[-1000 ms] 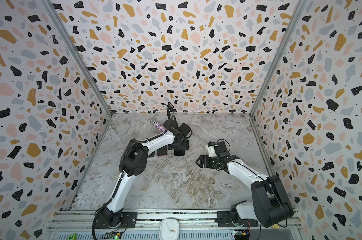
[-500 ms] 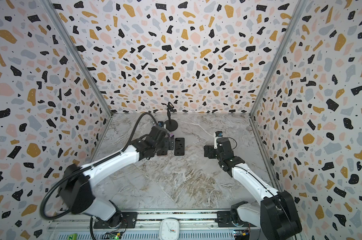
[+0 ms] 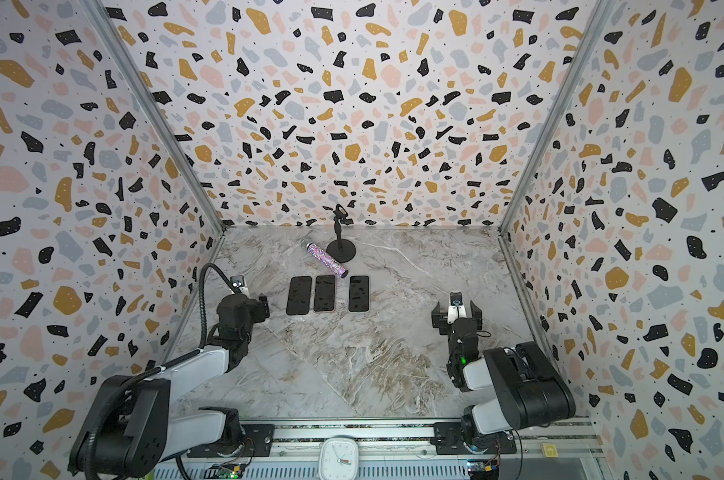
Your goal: Put the phone into the phone case
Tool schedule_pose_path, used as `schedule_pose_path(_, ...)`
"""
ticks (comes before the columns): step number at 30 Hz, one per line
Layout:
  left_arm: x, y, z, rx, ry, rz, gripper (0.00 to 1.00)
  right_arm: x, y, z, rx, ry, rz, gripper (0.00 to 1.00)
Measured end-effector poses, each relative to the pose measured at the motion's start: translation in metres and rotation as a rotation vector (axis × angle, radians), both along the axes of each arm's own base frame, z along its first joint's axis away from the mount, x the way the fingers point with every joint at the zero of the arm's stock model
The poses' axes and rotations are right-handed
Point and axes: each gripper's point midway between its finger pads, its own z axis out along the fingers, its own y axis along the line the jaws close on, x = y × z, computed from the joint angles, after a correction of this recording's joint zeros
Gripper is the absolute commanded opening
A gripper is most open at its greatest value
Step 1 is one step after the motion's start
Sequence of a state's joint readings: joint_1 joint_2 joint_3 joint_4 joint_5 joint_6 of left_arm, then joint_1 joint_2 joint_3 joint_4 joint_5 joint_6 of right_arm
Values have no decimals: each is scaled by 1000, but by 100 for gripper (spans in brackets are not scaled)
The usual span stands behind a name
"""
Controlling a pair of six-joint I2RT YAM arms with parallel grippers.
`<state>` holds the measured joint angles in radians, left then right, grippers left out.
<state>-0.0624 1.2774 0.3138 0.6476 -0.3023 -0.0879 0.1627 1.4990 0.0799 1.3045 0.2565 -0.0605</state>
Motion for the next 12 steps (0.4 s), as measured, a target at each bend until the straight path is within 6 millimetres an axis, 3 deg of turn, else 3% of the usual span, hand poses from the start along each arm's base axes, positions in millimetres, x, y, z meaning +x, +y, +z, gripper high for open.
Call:
schedule_pose_path(2,-5,5,-11,-19,-9,-6,79,2,-6,-1,18,-3,-9,99)
schedule_pose_path(4,-3,8,-15,-34,-12,-16,78,13,-3,11,34,-42,7,99)
schedule_pose_path(8,7,4,-1,-54,-71,-53,77,29,5,33,60,-105,53,99)
schedule_pose_path(12,11,1,9,-60,-111,-76,78,32,7,34,72,-105,75,99)
